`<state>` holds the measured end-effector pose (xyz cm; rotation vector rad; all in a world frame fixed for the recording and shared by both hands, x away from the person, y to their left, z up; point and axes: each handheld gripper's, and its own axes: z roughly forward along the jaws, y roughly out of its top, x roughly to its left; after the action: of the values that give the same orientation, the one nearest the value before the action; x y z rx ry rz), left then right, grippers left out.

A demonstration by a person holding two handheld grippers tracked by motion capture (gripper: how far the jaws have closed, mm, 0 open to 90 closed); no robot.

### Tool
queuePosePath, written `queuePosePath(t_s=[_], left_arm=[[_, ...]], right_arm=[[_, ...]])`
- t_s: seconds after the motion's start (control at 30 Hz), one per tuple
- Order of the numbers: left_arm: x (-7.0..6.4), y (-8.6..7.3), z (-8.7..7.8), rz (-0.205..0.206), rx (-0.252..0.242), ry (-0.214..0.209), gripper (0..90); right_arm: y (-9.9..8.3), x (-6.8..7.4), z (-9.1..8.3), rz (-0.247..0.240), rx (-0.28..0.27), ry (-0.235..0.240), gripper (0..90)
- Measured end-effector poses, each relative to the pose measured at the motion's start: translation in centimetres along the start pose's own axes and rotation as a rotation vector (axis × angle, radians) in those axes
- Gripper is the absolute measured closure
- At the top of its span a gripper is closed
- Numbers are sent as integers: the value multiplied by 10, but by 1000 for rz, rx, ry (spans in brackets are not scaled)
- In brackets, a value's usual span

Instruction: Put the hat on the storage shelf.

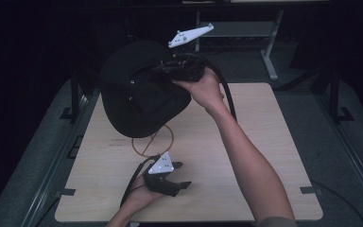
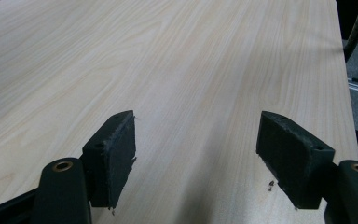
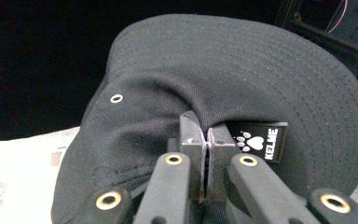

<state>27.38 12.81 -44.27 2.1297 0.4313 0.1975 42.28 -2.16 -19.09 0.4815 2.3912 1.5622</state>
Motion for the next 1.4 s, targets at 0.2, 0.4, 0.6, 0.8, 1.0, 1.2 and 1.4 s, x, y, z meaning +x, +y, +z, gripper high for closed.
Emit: queuePosePath(t_s=[0.2, 0.4, 0.6, 0.8, 1.0, 1.2, 1.4], left_arm=[[1, 0, 1, -1, -6, 3, 279], [-1, 1, 2, 9, -7, 4, 278], [-4, 3, 7, 25, -2, 1, 279], [-8, 4, 9, 47, 13, -2, 279], [-8, 4, 9, 52, 24, -9, 278], [-9, 2, 10, 41, 27, -11, 278], [-7, 0, 7, 38, 33, 0, 275]], right_arm=[[10, -7, 22, 16, 40, 4, 876], [12, -14, 45, 65, 75, 8, 875], [13, -18, 73, 99, 131, -3, 872], [13, -11, 100, 88, 184, -69, 686], [7, -13, 93, 107, 184, -44, 580], [-6, -20, 79, 151, 161, -18, 529], [-19, -27, 62, 197, 122, -3, 469]])
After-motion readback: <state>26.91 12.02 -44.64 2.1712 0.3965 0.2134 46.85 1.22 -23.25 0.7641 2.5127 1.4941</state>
